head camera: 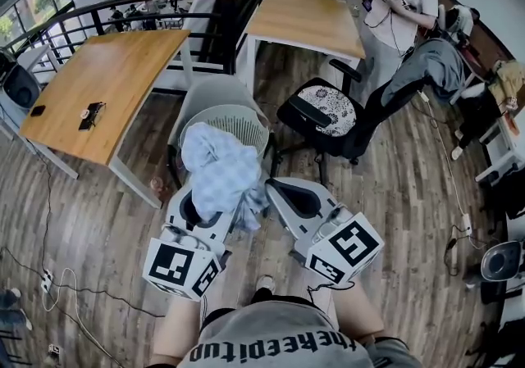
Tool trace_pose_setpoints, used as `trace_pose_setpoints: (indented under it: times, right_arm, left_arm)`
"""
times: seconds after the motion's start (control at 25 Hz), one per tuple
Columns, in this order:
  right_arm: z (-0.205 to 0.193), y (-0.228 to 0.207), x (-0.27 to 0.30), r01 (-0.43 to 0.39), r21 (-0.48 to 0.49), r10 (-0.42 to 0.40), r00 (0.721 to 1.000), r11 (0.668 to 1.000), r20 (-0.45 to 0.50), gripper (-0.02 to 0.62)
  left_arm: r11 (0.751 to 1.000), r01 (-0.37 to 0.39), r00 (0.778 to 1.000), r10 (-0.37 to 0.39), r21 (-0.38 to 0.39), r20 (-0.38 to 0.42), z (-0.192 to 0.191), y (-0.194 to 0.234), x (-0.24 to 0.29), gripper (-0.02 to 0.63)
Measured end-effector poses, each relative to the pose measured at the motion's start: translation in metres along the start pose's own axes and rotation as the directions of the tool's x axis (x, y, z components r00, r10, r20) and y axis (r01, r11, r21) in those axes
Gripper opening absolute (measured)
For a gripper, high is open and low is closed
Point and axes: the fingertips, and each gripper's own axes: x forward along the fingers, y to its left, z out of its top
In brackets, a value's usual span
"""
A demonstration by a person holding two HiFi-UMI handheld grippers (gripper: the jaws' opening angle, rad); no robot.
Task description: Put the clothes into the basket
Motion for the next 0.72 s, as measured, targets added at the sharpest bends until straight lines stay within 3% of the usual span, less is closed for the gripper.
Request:
trace_pose_setpoints:
  times: [0.4,0.72]
  right_arm:
    - [-0.005,-0.031,0.001,-0.058,0.009,0.058,0.998,0.998,0.007,0.009]
    - [-0.014,-0.041,0.034,-0.081,0.049,0.081,0.997,0.996,0.002,0.009]
  left_arm:
    - [0.998,-0.061,0.998,0.061,0.001,0.012,-0.004,-0.003,0.026,0.225]
    - [0.996,-0.089,0.996,0.089,0.007,-0.017,-0.007,0.030,0.037,0.225]
